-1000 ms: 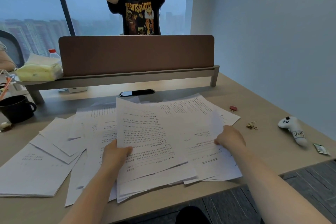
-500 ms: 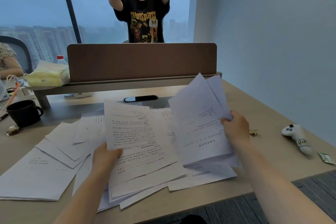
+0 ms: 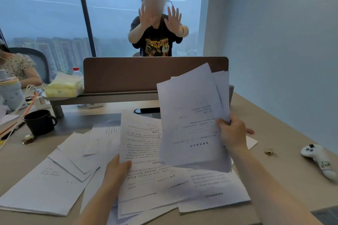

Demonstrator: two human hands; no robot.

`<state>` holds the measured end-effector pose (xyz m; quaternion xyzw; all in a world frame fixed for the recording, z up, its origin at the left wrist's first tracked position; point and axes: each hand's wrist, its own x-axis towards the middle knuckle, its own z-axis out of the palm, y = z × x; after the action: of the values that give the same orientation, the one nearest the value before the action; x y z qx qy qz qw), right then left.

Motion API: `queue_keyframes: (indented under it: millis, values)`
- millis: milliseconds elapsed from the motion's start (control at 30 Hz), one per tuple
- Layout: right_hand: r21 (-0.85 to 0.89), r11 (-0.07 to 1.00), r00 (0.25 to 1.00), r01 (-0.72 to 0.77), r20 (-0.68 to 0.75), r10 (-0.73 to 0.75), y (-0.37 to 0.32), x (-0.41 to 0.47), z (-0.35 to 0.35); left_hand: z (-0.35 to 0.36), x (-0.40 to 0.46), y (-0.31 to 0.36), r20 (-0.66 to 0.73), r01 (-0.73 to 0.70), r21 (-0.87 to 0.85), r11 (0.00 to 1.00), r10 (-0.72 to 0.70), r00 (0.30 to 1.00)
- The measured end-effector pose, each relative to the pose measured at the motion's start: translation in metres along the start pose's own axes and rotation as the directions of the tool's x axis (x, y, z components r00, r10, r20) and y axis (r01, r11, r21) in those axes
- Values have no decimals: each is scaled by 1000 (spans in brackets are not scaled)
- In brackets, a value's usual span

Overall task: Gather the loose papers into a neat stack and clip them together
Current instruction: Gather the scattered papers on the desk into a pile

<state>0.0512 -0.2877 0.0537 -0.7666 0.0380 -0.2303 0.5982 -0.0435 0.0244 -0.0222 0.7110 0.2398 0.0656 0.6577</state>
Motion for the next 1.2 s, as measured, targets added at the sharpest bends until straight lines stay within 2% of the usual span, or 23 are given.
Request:
queue_keyframes:
  millis: [200, 433, 633, 767, 867, 933, 1033, 1100, 1200]
  values:
    - [-75, 987, 968, -144, 197, 156, 36, -30, 44, 2, -1, -2, 21, 32, -80, 996, -31, 999]
    - [-144, 959, 906, -243, 318, 278, 52, -51, 76, 3, 0, -1, 66, 5, -106, 994, 2, 998]
    - [-200, 953, 873, -226, 393, 289, 50, -69, 97, 1, 5, -6, 164, 3, -85, 996, 11, 986]
    - [-245, 951, 861, -188, 425, 280, 45, -74, 103, 1, 7, -7, 157, -3, -35, 999, 9, 988]
    - [-326, 939, 883, -112, 401, 245, 41, -67, 94, -3, 9, -7, 99, -5, -46, 999, 10, 995]
    - [-477, 876, 909, -73, 329, 255, 42, -55, 82, -8, 10, -5, 73, -11, -52, 999, 15, 997]
    - [-776, 629, 909, -49, 226, 350, 43, -36, 59, -16, 15, -3, 32, -19, -55, 998, 21, 999]
    - [-870, 485, 879, -87, 162, 448, 42, -27, 44, -20, 17, -3, 11, -15, -58, 998, 15, 1000]
    - [-917, 382, 835, -114, 120, 537, 47, -16, 26, -23, 18, -5, 2, -14, -56, 998, 14, 1000]
